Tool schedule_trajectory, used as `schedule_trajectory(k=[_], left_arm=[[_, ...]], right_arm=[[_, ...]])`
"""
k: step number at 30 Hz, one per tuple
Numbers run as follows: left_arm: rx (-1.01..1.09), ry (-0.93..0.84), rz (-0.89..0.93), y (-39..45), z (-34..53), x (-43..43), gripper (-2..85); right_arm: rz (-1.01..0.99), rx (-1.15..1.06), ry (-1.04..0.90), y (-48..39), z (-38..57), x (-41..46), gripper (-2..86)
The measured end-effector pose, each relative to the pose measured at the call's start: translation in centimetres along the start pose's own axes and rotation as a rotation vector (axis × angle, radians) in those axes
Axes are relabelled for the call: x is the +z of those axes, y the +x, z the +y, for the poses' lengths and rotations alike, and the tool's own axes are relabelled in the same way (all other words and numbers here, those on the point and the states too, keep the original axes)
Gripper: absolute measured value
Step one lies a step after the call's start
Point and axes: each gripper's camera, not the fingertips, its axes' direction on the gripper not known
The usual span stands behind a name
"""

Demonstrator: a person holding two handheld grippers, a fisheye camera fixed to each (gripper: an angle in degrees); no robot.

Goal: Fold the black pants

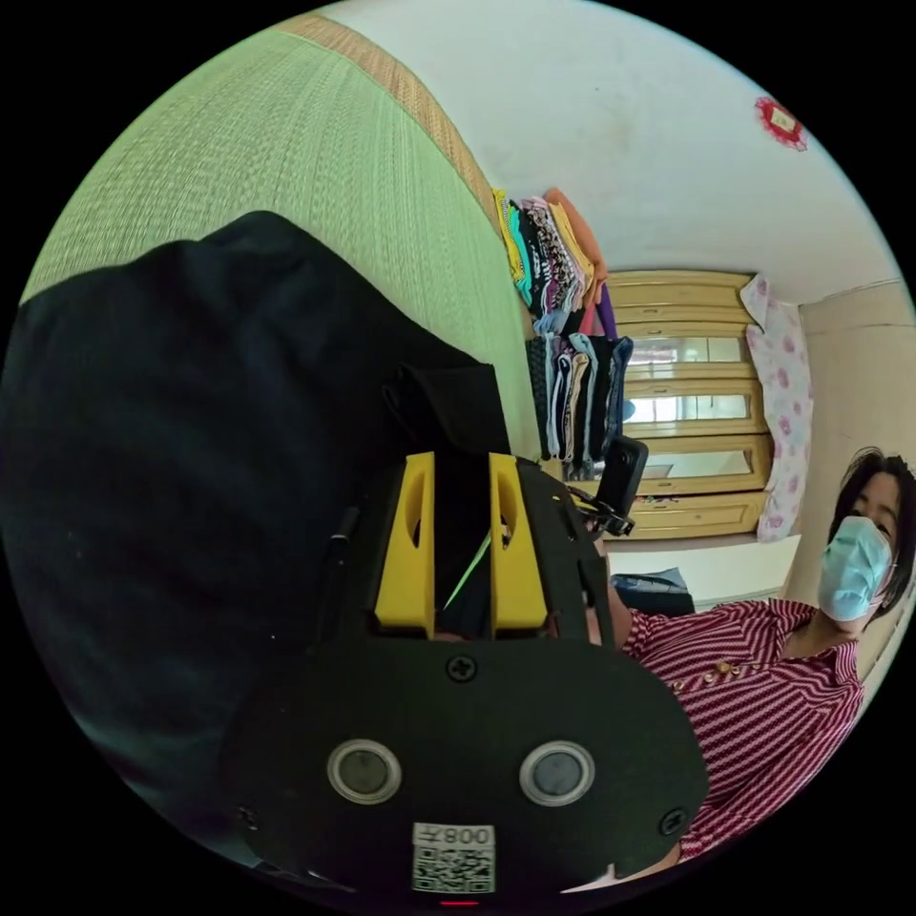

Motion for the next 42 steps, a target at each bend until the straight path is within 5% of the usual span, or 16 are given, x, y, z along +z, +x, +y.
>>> schedule_trajectory(k=[5,33,42], left_arm=[[-0.041,-0.016,-0.060,-2.6,-0.2,-0.2,10.5],[0.064,-0.025,-0.448,-5.2,-4.6,4.3,1.9],[0.124,0.023,-0.416,-4.2,-3.9,6.1,0.3]], right_arm=[[0.056,-0.015,-0.140,-1.0,-1.2,4.4,6.4],[-0.015,0.038,-0.110,-0.7,-0.8,5.2,8.2],[-0.055,0.044,-0.059,1.0,0.7,3.2,6.3]])
